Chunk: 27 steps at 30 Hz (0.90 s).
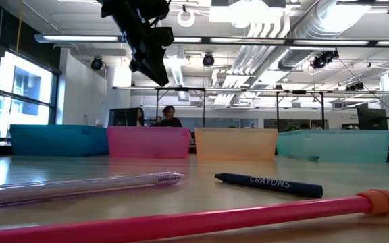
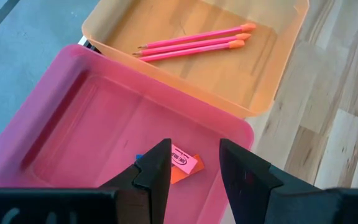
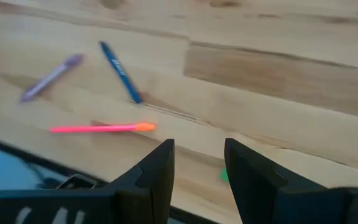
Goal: Sort crayons/erasers/pens/pencils in bins
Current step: Put the green eraser into the pink bin
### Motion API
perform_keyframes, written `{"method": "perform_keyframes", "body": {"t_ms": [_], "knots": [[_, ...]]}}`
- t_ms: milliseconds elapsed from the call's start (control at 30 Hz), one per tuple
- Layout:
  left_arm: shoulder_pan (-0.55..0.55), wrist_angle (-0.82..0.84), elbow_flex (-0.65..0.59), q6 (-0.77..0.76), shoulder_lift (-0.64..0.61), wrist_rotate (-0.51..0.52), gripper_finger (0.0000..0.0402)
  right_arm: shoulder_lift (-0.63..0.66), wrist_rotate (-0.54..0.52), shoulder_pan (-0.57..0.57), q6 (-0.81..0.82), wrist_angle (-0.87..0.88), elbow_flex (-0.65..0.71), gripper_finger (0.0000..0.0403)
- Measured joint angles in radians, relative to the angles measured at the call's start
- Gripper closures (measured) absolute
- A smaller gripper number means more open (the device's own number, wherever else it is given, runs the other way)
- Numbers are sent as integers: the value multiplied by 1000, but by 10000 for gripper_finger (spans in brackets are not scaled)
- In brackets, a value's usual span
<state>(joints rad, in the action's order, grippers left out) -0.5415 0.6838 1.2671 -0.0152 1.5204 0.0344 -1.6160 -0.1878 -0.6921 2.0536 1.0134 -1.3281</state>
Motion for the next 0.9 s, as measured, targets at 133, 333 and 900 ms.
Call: {"method": "perform_keyframes", "body": {"t_ms": [133,333,900], "knots": [[0,0,0,0,0,0,280,-61,40,-18,64,-8,0,270],[0,0,0,0,0,0,280,-120,154,-49,150,-18,0,270],[2,0,0,0,0,0,280,-198,215,-89,198,-60,0,237]]}}
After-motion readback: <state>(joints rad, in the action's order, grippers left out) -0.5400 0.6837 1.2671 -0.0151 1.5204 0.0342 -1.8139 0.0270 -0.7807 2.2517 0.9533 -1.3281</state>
